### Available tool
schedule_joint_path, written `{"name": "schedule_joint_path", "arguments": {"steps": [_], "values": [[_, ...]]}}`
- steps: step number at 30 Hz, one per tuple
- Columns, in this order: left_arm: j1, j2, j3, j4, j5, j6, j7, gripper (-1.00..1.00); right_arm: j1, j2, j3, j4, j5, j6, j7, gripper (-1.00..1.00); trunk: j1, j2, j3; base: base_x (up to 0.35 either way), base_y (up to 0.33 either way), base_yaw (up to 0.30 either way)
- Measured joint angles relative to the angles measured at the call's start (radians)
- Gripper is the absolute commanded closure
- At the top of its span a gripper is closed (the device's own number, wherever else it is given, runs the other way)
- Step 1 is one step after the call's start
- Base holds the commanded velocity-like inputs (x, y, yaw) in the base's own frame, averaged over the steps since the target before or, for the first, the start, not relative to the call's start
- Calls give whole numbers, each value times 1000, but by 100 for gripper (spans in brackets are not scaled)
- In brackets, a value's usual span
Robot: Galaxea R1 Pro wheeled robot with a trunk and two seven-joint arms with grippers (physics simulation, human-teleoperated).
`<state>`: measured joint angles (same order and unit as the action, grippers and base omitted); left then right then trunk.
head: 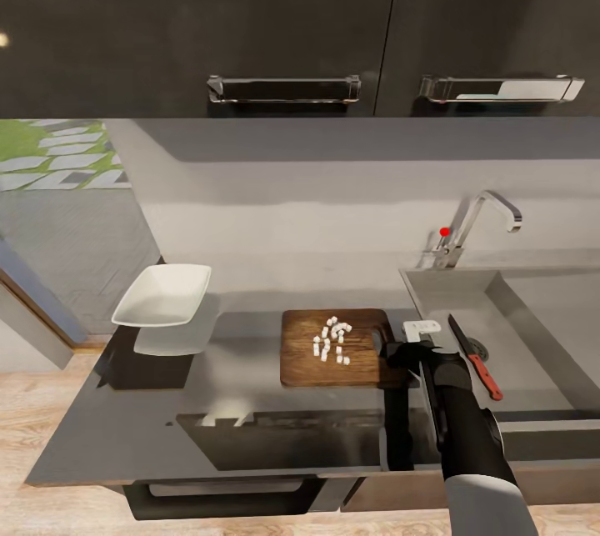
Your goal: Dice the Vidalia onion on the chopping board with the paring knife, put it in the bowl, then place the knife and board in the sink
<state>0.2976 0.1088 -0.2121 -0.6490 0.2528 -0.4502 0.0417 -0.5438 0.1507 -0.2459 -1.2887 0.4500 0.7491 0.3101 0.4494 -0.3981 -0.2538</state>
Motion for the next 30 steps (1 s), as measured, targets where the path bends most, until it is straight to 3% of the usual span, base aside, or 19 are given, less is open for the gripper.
{"name": "schedule_joint_path", "arguments": {"steps": [30], "values": [[0,0,0,1,0,0,0,-100,0,0,0,0,0,0,-2,100,0,0,37,0,0,0]]}}
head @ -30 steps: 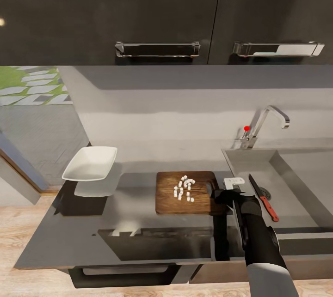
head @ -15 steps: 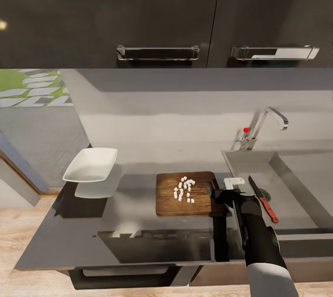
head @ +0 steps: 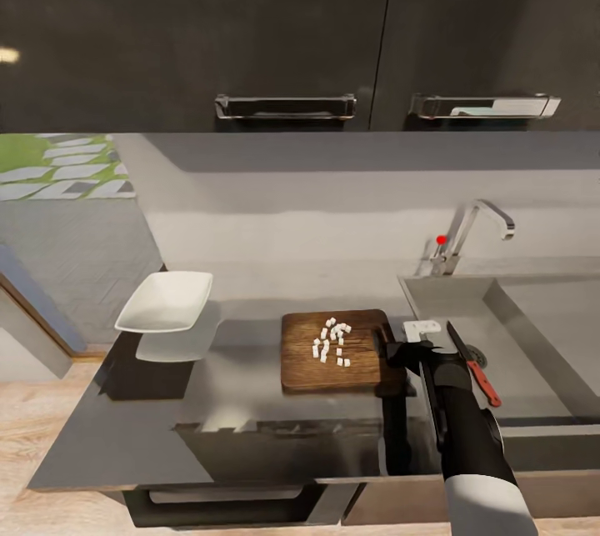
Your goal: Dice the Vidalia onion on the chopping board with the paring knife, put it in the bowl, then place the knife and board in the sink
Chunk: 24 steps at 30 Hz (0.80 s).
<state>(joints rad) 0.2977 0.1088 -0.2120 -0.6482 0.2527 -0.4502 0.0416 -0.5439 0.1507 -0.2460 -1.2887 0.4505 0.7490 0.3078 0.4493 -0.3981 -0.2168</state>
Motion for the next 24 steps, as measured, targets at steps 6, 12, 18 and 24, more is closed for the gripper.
{"name": "schedule_joint_path", "arguments": {"steps": [6,12,18,24], "values": [[0,0,0,1,0,0,0,-100,0,0,0,0,0,0,0,100,0,0,9,0,0,0],[0,0,0,1,0,0,0,-100,0,0,0,0,0,0,0,100,0,0,19,0,0,0],[0,0,0,1,0,0,0,-100,0,0,0,0,0,0,0,100,0,0,28,0,0,0],[0,0,0,2,0,0,0,-100,0,0,0,0,0,0,0,100,0,0,38,0,0,0]]}}
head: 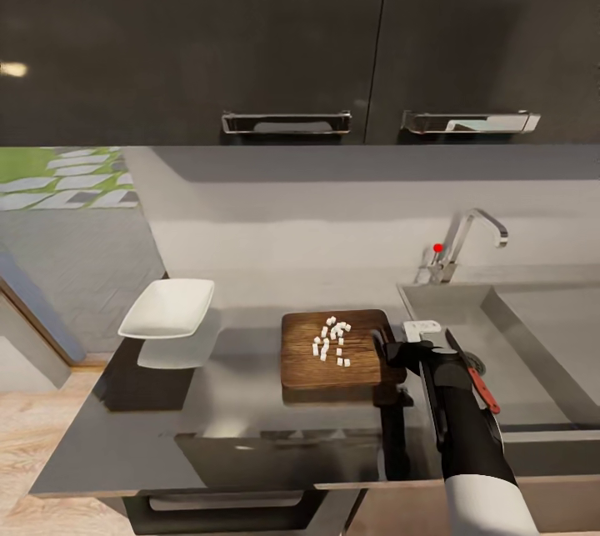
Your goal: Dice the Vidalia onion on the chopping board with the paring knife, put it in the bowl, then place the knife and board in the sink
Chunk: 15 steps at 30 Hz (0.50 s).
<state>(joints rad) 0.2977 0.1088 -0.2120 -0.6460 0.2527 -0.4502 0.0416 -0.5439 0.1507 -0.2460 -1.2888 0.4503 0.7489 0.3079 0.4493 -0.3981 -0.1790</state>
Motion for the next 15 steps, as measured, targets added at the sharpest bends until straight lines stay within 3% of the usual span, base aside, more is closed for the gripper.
{"name": "schedule_joint_path", "arguments": {"steps": [15], "values": [[0,0,0,0,0,0,0,-100,0,0,0,0,0,0,0,100,0,0,24,0,0,0]]}}
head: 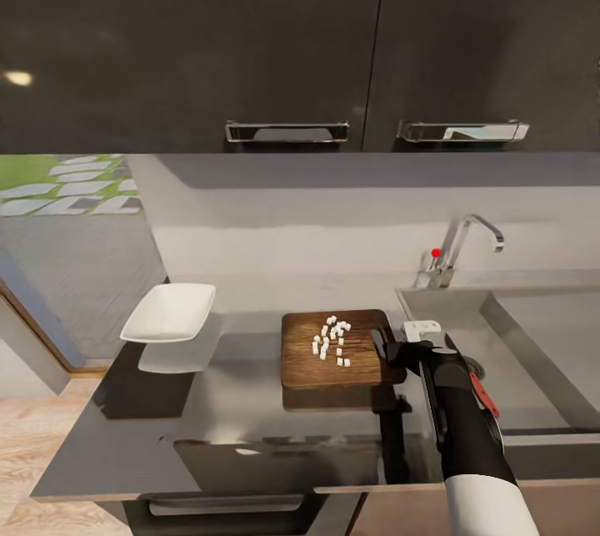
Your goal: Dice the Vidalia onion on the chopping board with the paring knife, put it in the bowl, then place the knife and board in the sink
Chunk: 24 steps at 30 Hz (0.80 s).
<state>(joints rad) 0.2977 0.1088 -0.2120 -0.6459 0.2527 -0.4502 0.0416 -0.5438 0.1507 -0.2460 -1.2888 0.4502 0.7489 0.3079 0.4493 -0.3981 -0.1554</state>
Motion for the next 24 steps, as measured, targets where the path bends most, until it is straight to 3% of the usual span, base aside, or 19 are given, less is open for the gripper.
{"name": "schedule_joint_path", "arguments": {"steps": [17,24], "values": [[0,0,0,0,0,0,0,-100,0,0,0,0,0,0,0,100,0,0,27,0,4,0],[0,0,1,0,0,0,0,-100,0,0,0,0,1,0,0,100,0,0,38,0,244,0]]}}
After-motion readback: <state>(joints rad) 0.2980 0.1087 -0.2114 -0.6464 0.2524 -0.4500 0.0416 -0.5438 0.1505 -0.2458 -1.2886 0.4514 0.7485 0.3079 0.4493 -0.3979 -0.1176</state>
